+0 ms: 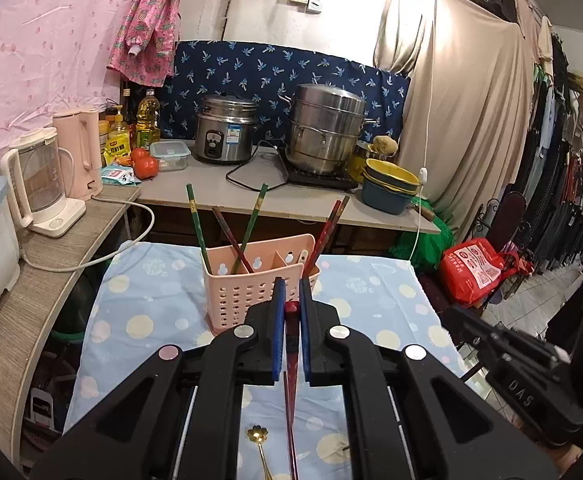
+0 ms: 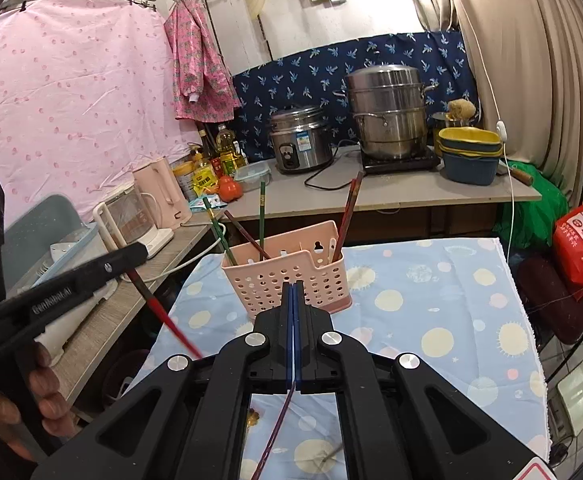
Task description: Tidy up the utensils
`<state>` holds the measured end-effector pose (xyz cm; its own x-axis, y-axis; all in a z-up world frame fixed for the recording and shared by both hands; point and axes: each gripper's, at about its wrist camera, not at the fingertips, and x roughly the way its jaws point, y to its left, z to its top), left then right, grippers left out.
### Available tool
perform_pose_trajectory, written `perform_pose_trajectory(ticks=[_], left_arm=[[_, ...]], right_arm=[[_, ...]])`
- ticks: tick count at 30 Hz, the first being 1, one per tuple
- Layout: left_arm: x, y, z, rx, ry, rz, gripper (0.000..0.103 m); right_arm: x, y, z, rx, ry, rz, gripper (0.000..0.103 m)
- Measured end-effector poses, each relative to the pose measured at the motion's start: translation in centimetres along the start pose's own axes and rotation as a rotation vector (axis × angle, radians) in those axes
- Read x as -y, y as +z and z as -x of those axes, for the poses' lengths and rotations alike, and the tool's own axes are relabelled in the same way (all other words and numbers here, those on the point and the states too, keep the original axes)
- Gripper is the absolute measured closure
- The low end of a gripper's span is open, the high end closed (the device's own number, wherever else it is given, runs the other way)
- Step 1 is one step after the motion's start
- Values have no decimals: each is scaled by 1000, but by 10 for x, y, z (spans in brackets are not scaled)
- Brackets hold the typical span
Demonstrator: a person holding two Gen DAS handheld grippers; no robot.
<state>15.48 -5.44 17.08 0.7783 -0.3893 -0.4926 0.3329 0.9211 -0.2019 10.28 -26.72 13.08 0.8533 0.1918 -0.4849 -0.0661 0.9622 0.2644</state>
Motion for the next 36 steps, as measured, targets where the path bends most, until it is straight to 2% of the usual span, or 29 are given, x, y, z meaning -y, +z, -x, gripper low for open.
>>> perform_pose_trajectory(ticks=[6,13,20,25,31,36], left_arm=[[-10,-8,-10,-28,2,22,96],[-19,-20,-8,-60,11,53,96],[-2,-31,6,-76,2,39,96],[13,-42,9,-98,-14,33,96],[22,-53,1,-136,-2,42,96],[25,-55,1,-139,12,41,96]], right_arm=[[28,-19,-3,-44,-34,-58,102],[98,-56,1,-149,-183,-130,100],[174,-87,-1,-236,-313,-218,99],[208,-110,-23,-340,-340,-210,99],[220,-125,-44,-427,-345,-184,99],[225,-147,-43,-492,-333,-210,99]])
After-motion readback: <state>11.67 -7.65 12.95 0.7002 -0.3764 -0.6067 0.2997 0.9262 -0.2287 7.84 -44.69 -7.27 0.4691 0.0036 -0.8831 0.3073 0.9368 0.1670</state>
